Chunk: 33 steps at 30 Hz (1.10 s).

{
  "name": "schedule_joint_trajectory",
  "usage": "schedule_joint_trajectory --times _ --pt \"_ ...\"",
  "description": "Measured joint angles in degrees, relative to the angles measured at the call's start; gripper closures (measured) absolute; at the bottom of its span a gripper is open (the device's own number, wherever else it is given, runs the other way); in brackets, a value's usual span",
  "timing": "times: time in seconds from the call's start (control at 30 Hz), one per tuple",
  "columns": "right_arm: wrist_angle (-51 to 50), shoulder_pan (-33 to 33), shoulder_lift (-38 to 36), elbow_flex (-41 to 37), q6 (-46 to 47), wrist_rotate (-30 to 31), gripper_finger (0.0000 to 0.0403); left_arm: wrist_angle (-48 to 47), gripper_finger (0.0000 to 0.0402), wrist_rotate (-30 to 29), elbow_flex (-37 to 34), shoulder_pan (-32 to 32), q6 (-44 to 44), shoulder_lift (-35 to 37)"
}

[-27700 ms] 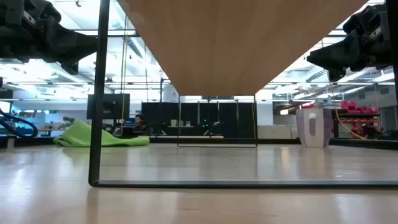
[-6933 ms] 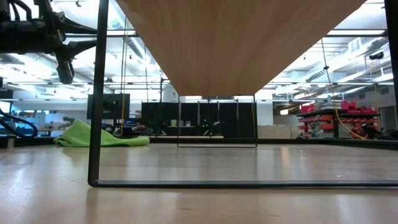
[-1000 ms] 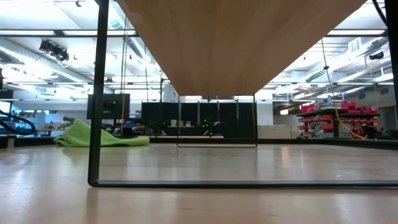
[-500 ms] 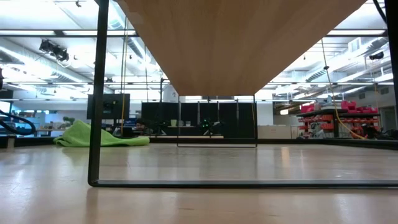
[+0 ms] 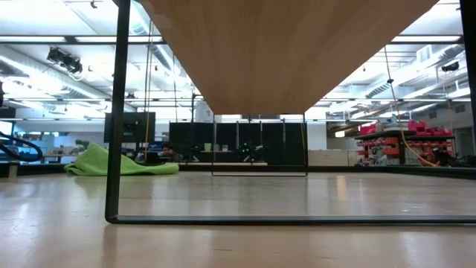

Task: Stack small to large cups/mugs on shelf
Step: Put the blue cup on the shelf

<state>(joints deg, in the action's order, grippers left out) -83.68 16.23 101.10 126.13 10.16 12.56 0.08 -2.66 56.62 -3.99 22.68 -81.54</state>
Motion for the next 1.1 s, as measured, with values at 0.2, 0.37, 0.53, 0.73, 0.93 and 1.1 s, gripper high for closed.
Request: schedule_joint_trajectory --times 0.2,0.37,0.53,0.73,0.93,1.1 --pt "-6.0 2.8 -6.0 -1.2 20.6 9.7 0.035 0.0 0.0322 0.0 0.0 0.0 0.0 0.0" --pt "-6.5 8.5 -12.3 -11.7 36.1 15.0 0.0394 -0.8 0.0318 0.0 0.0 0.0 0.0 0.0" --pt "10.4 13.4 -21.8 -37.2 50.1 16.4 0.0398 -1.3 0.0317 0.0 0.0 0.0 0.1 0.0" --pt "43.9 9.8 -29.9 -59.8 47.1 17.0 0.04 -1.4 0.0319 0.0 0.0 0.0 0.6 0.0" --pt "46.5 5.8 -28.3 -64.1 46.8 14.7 0.0401 -1.4 0.0317 0.1 0.0 0.0 1.4 0.0" --pt "49.9 3.2 -25.6 -64.0 43.9 12.6 0.0402 -1.4 0.0321 0.7 0.0 0.0 2.1 0.0"
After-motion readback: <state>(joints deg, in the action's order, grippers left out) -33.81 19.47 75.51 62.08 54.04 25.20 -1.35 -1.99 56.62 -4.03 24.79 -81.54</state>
